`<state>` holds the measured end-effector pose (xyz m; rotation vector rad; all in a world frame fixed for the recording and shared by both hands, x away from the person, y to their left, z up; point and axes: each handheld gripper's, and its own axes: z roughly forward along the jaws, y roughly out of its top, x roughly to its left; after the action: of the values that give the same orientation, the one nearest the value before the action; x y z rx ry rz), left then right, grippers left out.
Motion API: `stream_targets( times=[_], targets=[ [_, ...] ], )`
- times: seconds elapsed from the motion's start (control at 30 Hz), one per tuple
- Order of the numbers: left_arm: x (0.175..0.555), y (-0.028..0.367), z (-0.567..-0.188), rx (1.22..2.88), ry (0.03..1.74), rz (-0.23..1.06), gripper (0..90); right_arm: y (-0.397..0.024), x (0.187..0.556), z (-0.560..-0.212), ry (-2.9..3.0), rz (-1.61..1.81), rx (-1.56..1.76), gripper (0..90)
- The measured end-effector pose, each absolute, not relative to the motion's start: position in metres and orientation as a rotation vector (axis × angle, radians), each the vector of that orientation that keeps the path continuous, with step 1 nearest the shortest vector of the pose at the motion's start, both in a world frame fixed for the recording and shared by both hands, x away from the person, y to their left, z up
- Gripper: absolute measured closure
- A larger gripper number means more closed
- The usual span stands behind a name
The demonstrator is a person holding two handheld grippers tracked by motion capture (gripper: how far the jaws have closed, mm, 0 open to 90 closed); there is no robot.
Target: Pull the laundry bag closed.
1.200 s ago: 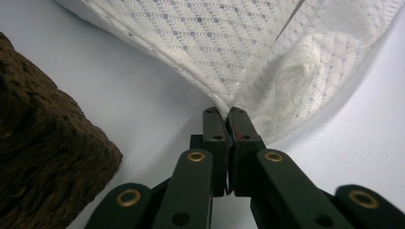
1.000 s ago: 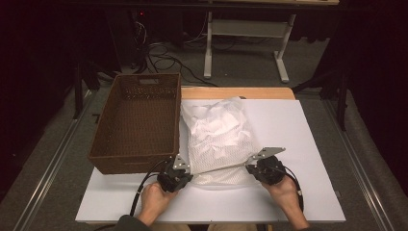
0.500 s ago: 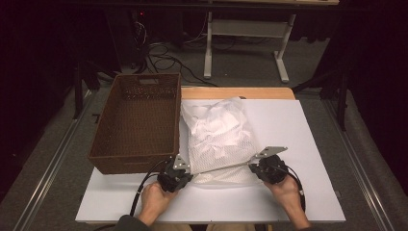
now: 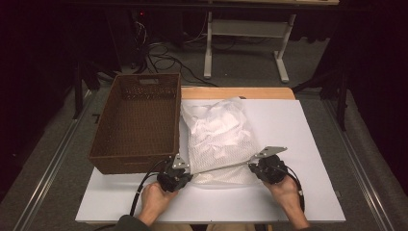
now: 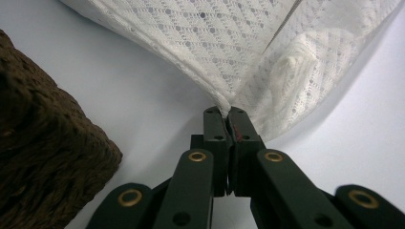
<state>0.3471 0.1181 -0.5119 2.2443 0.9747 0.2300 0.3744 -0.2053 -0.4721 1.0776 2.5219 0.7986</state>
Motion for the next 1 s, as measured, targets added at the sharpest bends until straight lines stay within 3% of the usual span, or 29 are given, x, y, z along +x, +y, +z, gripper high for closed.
stream_targets(
  times=[0.13, 0.27, 0.43, 0.53, 0.67, 1.0],
  targets=[
    [0.347, 0.119, -0.512, 2.245, 0.966, 0.221, 85.7, -0.205, 0.375, -0.474, 2.534, 0.794, 1.072, 87.3],
    [0.346, 0.115, -0.511, 2.252, 0.953, 0.208, 75.1, -0.201, 0.375, -0.475, 2.547, 0.794, 1.052, 87.3],
    [0.346, 0.113, -0.51, 2.265, 0.952, 0.216, 73.8, -0.196, 0.373, -0.475, 2.563, 0.79, 1.028, 87.3],
    [0.346, 0.112, -0.509, 2.27, 0.959, 0.235, 76.3, -0.193, 0.372, -0.476, 2.571, 0.795, 1.023, 87.3],
    [0.348, 0.113, -0.509, 2.267, 0.969, 0.237, 86.9, -0.192, 0.373, -0.477, 2.585, 0.794, 1.015, 87.2],
    [0.344, 0.114, -0.508, 2.294, 0.983, 0.288, 88.9, -0.204, 0.375, -0.478, 2.57, 0.819, 1.055, 87.2]
  ],
)
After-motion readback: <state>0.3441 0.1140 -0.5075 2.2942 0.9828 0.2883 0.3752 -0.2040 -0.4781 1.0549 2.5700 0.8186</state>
